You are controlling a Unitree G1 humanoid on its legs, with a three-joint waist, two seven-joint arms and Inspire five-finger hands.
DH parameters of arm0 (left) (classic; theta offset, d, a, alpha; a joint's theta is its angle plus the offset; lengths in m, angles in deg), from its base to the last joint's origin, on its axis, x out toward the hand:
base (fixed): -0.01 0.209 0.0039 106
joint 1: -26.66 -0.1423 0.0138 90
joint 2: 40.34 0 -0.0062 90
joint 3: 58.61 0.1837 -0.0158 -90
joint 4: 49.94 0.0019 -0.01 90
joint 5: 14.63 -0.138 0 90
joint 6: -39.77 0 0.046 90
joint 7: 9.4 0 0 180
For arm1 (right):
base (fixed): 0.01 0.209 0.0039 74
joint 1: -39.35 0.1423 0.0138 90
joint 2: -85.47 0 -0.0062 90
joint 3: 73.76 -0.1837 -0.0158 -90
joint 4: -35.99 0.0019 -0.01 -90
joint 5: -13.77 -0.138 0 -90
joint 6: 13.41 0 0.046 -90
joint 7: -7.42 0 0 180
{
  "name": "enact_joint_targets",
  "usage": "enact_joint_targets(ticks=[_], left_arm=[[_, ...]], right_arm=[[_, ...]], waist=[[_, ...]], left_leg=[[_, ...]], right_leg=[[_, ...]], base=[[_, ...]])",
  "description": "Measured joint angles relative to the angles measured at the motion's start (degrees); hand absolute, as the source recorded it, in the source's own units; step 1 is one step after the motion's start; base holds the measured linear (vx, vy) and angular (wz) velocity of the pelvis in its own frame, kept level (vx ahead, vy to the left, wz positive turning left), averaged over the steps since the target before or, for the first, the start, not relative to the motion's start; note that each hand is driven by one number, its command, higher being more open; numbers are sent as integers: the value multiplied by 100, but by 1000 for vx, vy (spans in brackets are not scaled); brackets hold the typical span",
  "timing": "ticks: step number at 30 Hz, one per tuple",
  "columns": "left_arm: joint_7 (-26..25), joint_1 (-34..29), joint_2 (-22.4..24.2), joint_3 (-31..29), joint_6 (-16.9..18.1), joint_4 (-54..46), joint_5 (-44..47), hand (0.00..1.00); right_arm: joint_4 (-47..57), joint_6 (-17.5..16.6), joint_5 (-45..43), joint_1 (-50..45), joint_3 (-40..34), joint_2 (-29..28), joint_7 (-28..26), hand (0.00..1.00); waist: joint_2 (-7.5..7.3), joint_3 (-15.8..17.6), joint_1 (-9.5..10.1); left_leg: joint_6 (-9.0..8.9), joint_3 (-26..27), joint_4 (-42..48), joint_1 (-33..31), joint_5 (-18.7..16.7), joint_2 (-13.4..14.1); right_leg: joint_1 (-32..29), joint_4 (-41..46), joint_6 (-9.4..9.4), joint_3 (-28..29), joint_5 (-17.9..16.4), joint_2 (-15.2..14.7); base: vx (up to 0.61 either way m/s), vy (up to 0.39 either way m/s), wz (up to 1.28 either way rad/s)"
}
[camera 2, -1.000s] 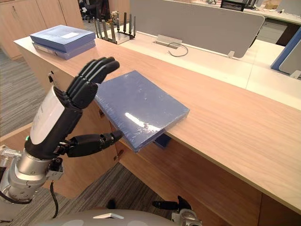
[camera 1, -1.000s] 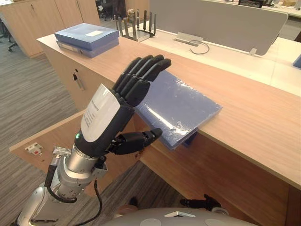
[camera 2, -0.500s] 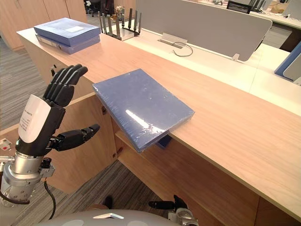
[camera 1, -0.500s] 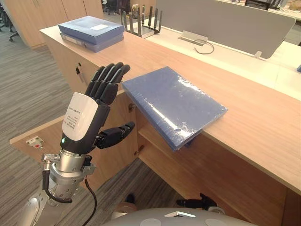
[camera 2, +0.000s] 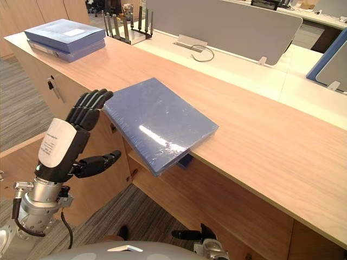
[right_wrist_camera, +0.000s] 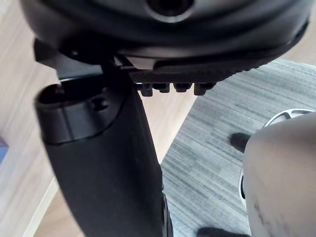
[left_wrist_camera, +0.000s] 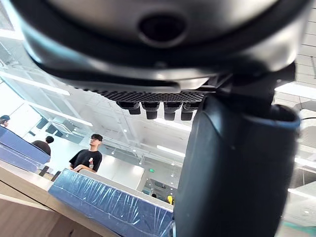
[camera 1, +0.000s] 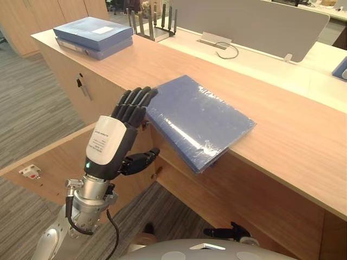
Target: Walk over to the cabinet, pick up the folder, carry it to the office cabinet, place the folder inside the office cabinet, then close the office cabinet door
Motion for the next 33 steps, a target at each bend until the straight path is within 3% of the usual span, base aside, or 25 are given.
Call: enact_joint_targets(ticks=[8, 16, 25, 33], left_arm=[[-338, 369, -167, 220, -61, 214, -473, 100], [-349, 528, -255, 498, -52, 521, -911, 100], [-419, 579, -358, 710, -277, 1498, -1218, 100], [-517, 633, -379, 760, -388, 1659, -1424, 100]], right_arm=[[12, 0, 6, 45, 36, -6, 32, 100], [63, 1, 16, 31, 39, -6, 108, 100], [303, 9, 30, -78, 56, -15, 123, 100], [380, 9, 28, -81, 102, -16, 202, 100]], waist=[[13, -17, -131], [15, -43, -146], [42, -53, -160], [69, -49, -229]], left_leg=[[-5, 83, 3, 12, -3, 29], [-12, 202, 8, 5, -8, 55], [1, 207, -20, 105, -14, 48], [0, 226, -22, 105, -15, 44]], right_leg=[[-50, 16, 0, 95, 2, 10], [-110, 23, -15, 236, 20, 14], [-79, 22, -13, 248, 13, -8], [-81, -18, 4, 275, 27, -11]], base=[[-6, 0, -5], [19, -1, -9], [-13, 0, 0], [2, -1, -1]])
